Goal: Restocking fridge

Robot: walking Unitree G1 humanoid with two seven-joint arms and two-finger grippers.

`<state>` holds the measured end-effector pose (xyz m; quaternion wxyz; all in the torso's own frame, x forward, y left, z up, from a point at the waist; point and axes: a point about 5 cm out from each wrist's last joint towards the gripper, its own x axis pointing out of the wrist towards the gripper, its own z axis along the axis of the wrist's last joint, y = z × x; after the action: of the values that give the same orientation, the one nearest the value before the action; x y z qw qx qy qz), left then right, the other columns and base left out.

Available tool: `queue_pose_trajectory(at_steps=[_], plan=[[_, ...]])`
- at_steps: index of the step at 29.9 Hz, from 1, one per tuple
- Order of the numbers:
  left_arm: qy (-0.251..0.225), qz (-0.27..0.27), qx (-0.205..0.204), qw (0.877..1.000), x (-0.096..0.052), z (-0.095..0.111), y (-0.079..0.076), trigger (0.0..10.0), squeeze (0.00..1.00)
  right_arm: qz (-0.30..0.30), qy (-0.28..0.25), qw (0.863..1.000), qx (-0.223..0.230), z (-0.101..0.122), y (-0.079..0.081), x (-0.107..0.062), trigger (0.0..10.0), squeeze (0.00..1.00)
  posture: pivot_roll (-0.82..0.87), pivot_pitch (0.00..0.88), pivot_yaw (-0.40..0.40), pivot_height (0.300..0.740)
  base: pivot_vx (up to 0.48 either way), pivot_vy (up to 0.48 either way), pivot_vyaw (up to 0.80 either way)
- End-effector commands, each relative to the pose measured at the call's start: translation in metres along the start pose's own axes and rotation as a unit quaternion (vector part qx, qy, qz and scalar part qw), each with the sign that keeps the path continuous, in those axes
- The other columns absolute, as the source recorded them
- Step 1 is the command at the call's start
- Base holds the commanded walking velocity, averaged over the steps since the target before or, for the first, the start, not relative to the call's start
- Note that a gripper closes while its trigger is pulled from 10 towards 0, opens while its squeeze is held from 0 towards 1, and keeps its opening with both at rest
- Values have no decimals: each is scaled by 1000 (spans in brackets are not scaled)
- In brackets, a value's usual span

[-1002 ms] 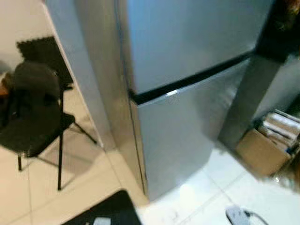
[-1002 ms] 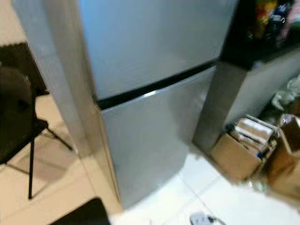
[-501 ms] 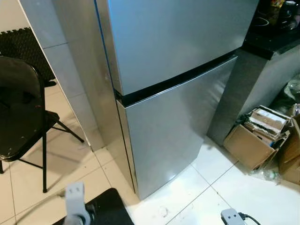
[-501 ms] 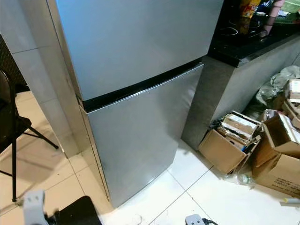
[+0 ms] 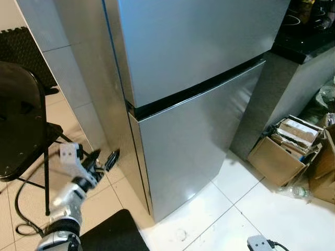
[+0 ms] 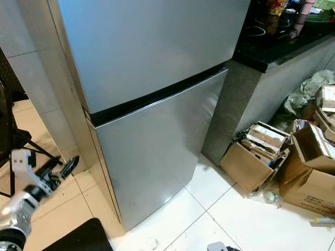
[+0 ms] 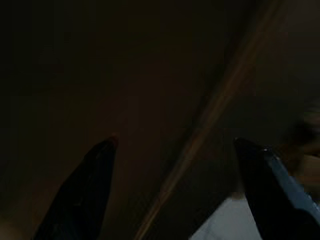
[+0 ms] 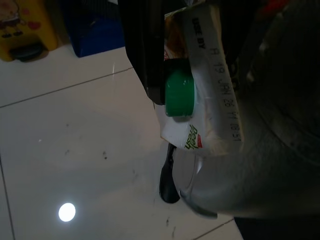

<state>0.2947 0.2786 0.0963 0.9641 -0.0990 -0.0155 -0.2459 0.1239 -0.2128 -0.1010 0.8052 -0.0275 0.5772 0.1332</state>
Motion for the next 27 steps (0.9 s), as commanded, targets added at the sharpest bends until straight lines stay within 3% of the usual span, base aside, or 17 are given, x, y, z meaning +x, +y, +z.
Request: queue_pose_trajectory(at_steps=[1, 5, 6, 7, 8, 10, 11, 13, 14, 15, 16, 20, 23, 25, 27], plan=[[-4, -63, 16, 998, 5, 19, -1, 10000, 1000, -3, 4, 1000, 2, -4, -3, -1, 10000, 0, -78, 0, -26, 740, 0, 0, 0], [-3, -91, 30, 995, 7, 28, -2, 10000, 1000, -2, 5, 1000, 3, -6, -2, -1, 10000, 0, -82, 0, -22, 740, 0, 0, 0], [0, -131, 40, 991, 10, 36, -6, 10000, 1000, -2, 6, 1000, 4, -7, -2, -1, 10000, 0, -84, 0, -23, 740, 0, 0, 0], [0, -131, 40, 991, 10, 36, -6, 10000, 1000, -2, 6, 1000, 4, -7, -2, -1, 10000, 0, -84, 0, -23, 740, 0, 0, 0], [5, -183, 47, 982, 13, 45, -12, 10000, 792, -2, 7, 1000, 5, -9, -1, -1, 10000, 0, -86, 0, -22, 740, 0, 0, 0], [5, -183, 47, 982, 13, 45, -12, 10000, 792, -2, 7, 1000, 5, -9, -1, -1, 10000, 0, -86, 0, -22, 740, 0, 0, 0], [16, -233, 55, 971, 17, 51, -19, 10000, 16, -1, 9, 1000, 6, -11, -1, -2, 10000, 0, -87, 0, -23, 740, 0, 0, 0], [16, -233, 55, 971, 17, 51, -19, 10000, 16, -1, 9, 1000, 6, -11, -1, -2, 10000, 0, -87, 0, -23, 740, 0, 0, 0], [31, -278, 59, 958, 20, 55, -26, 10000, 0, -1, 11, 1000, 6, -13, -2, -2, 10000, 0, -91, 0, -22, 740, 0, 0, 0], [31, -278, 59, 958, 20, 55, -26, 10000, 0, -1, 11, 1000, 6, -13, -2, -2, 10000, 0, -91, 0, -22, 740, 0, 0, 0], [46, -312, 59, 947, 23, 55, -32, 10000, 0, -2, 12, 1000, 6, -14, -3, -3, 10000, 0, -92, 0, -22, 740, 0, 0, 0], [74, -346, 55, 933, 34, 47, -43, 10000, 0, -6, 11, 1000, 6, -14, -6, -4, 10000, 0, -99, 0, -19, 740, 0, 0, 0], [78, -337, 58, 936, 38, 44, -43, 10000, 0, -7, 10, 1000, 6, -13, -6, -4, 10000, 0, -100, 0, -18, 740, 0, 0, 0], [66, -293, 66, 952, 48, 43, -40, 10000, 0, -8, 8, 1000, 7, -13, -6, -4, 10000, 0, -110, 0, -12, 740, 0, 0, 0], [66, -293, 66, 952, 48, 43, -40, 10000, 0, -8, 8, 1000, 7, -13, -6, -4, 10000, 0, -110, 0, -12, 740, 0, 0, 0]])
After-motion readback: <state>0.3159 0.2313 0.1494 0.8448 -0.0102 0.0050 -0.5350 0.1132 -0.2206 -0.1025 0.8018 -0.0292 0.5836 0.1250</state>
